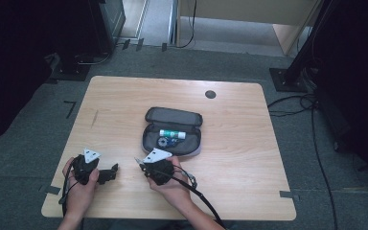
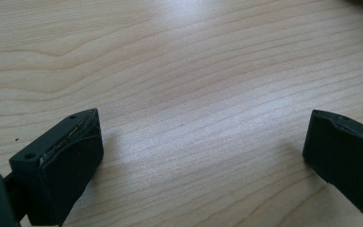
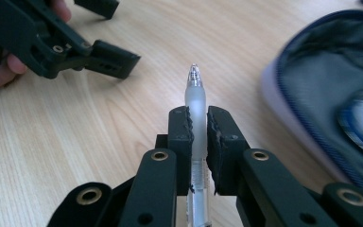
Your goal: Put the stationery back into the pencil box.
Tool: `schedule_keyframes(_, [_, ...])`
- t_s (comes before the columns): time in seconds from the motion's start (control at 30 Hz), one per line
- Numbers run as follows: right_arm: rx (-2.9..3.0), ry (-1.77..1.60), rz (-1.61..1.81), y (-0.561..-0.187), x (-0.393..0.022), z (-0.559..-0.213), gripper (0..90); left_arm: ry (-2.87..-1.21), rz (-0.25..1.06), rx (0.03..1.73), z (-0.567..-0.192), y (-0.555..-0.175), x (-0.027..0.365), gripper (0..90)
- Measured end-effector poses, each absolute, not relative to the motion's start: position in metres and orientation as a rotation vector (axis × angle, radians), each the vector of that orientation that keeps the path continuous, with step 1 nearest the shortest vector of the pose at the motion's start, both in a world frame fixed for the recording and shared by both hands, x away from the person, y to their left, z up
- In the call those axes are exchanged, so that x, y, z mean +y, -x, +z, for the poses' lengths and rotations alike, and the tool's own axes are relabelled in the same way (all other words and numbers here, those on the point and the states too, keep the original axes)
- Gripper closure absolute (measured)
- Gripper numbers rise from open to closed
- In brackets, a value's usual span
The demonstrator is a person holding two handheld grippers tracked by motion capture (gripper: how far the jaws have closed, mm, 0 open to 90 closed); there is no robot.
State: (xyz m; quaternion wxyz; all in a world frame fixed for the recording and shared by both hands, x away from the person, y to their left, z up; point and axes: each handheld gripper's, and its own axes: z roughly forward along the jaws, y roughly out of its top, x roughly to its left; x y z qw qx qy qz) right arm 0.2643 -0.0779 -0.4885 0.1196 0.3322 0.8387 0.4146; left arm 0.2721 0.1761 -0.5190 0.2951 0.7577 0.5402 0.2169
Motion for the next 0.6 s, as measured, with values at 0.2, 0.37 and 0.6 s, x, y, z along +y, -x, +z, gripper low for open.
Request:
schedule_keyframes(0.2, [2.406,-0.984,1.244,-0.268,-0.099,-0.475,81.2,-2.015,0.578,1.438,-0.519,-0.272,0.176,0.0])
schedule_keyframes(0.37, [2.364,-0.995,1.263,-0.274,-0.115,-0.465,81.3,-2.015,0.578,1.438,-0.519,-0.272,0.176,0.0])
schedule_keyframes(0.6, [2.309,-1.021,1.283,-0.282,-0.134,-0.451,81.3,-2.015,0.577,1.438,-0.519,-0.272,0.176,0.0])
